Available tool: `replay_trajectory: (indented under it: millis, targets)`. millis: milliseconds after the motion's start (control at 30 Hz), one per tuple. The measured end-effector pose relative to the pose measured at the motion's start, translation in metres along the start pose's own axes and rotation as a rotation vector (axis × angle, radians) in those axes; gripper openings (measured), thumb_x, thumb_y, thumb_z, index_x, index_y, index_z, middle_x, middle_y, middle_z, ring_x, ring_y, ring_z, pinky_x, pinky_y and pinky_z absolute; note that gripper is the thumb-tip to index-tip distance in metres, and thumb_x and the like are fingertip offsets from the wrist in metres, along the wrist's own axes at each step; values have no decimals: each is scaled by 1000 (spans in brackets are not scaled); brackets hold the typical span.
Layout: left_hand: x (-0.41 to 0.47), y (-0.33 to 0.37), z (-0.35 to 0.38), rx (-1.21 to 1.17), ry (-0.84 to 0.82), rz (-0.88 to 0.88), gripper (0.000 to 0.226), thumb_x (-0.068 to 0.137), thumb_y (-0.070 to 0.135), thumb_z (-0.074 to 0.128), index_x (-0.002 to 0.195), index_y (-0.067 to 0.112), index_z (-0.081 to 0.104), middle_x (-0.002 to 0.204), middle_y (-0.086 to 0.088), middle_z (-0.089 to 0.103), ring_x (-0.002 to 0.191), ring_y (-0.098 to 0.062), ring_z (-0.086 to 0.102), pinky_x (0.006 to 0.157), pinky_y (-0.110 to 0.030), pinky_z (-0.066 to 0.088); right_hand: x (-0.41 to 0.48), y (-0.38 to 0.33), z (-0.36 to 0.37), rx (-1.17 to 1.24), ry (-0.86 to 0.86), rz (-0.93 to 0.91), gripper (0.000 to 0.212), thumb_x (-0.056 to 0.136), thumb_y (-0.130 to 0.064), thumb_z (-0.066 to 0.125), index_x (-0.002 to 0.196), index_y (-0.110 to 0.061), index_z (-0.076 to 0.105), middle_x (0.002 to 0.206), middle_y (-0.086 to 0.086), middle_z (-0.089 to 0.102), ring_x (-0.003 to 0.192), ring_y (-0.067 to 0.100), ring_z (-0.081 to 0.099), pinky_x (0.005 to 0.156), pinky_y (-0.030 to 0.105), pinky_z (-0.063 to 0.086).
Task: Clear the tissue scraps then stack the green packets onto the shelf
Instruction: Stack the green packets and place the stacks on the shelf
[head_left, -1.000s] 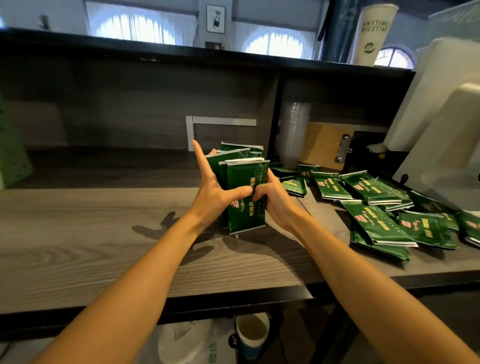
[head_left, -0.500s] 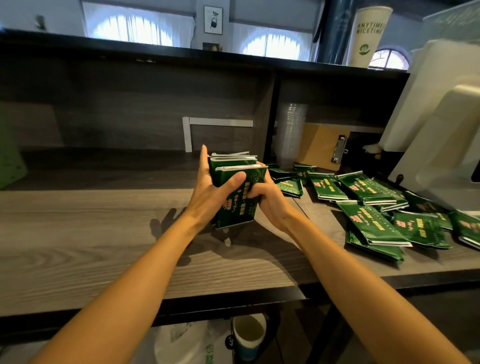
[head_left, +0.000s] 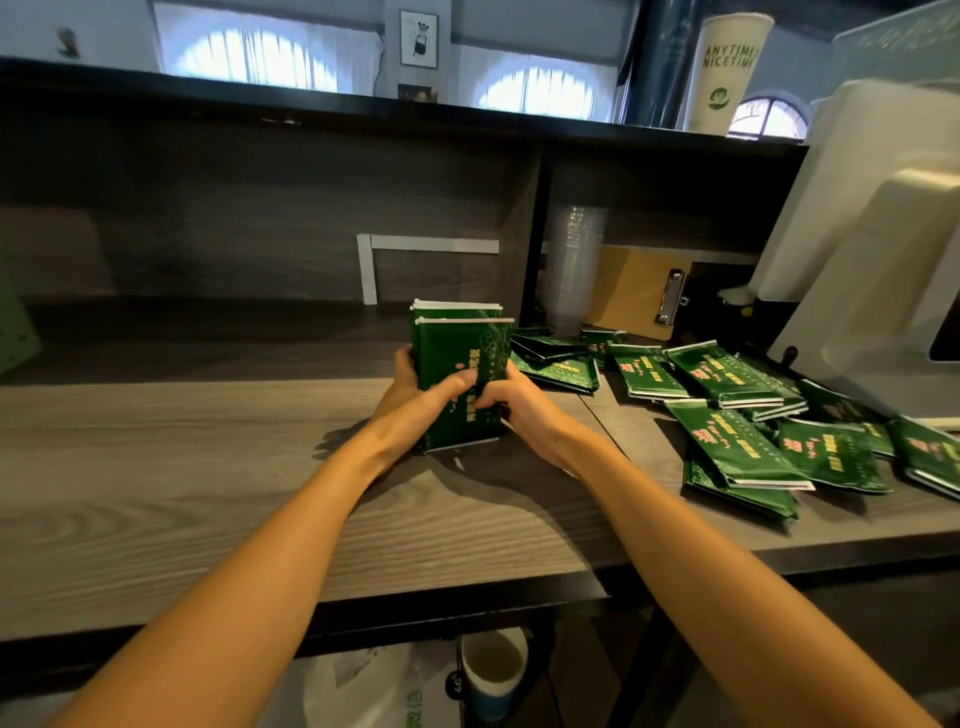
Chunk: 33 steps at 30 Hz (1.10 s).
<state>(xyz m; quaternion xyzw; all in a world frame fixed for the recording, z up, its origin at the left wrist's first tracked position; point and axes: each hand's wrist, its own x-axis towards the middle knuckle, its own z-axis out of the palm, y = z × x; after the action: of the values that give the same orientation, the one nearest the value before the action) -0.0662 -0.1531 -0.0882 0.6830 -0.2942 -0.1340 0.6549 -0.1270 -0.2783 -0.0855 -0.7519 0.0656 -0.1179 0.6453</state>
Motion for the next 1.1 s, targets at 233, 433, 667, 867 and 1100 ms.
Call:
replay_trajectory:
  millis: [233, 433, 667, 867, 1100]
  targets:
    - [16, -2, -7, -205, 177, -93, 51, 76, 22, 72, 119, 12, 46, 105, -6, 63, 87, -16, 63, 76, -31, 52, 5, -4, -4, -37, 28, 51, 50, 76, -25, 52, 124, -9, 52, 128, 9, 55, 116, 20, 51, 100, 31, 39]
    - [28, -9, -20, -321, 240, -216, 59, 69, 31, 71, 121, 6, 55, 109, -12, 68, 89, -21, 67, 70, -29, 53, 27, -1, -36, -495, 517, -17, 24, 89, -10, 50, 100, 3, 66, 104, 20, 65, 97, 33, 59, 72, 27, 38]
    - [33, -17, -25, -293, 204, -282, 55, 78, 33, 68, 124, 8, 53, 105, -10, 70, 92, -22, 69, 74, -31, 54, 46, 19, -27, -1149, 392, -56, 32, 91, -25, 57, 113, -2, 55, 122, 13, 52, 116, 30, 44, 87, 35, 40]
    - [35, -19, -25, -283, 191, -289, 53, 79, 35, 66, 123, 9, 53, 105, -8, 70, 94, -22, 68, 84, -35, 53, 53, 22, -34, -1282, 441, 50, 42, 94, -40, 50, 116, -4, 47, 119, 13, 58, 126, 32, 33, 82, 37, 38]
    - [33, -17, -27, -305, 186, -311, 60, 77, 36, 68, 127, 9, 49, 104, -9, 70, 93, -23, 68, 85, -38, 53, 38, 11, -27, -1408, 411, -78, 19, 89, -13, 56, 105, -1, 54, 101, 15, 61, 116, 30, 41, 64, 34, 34]
